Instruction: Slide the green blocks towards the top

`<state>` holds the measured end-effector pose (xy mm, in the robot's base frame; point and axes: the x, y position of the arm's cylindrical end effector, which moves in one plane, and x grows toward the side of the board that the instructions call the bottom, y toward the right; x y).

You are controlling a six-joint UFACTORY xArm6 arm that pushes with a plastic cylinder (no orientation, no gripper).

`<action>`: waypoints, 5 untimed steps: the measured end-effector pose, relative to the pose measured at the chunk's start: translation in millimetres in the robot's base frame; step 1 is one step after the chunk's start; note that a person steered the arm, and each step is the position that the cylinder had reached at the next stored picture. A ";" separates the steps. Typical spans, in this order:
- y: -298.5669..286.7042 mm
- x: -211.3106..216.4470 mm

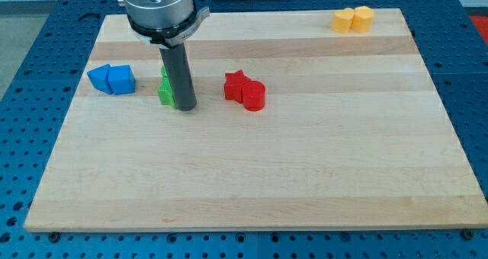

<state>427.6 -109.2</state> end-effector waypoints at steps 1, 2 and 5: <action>13.4 9.8; 0.0 19.2; -28.1 -33.2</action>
<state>394.4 -137.3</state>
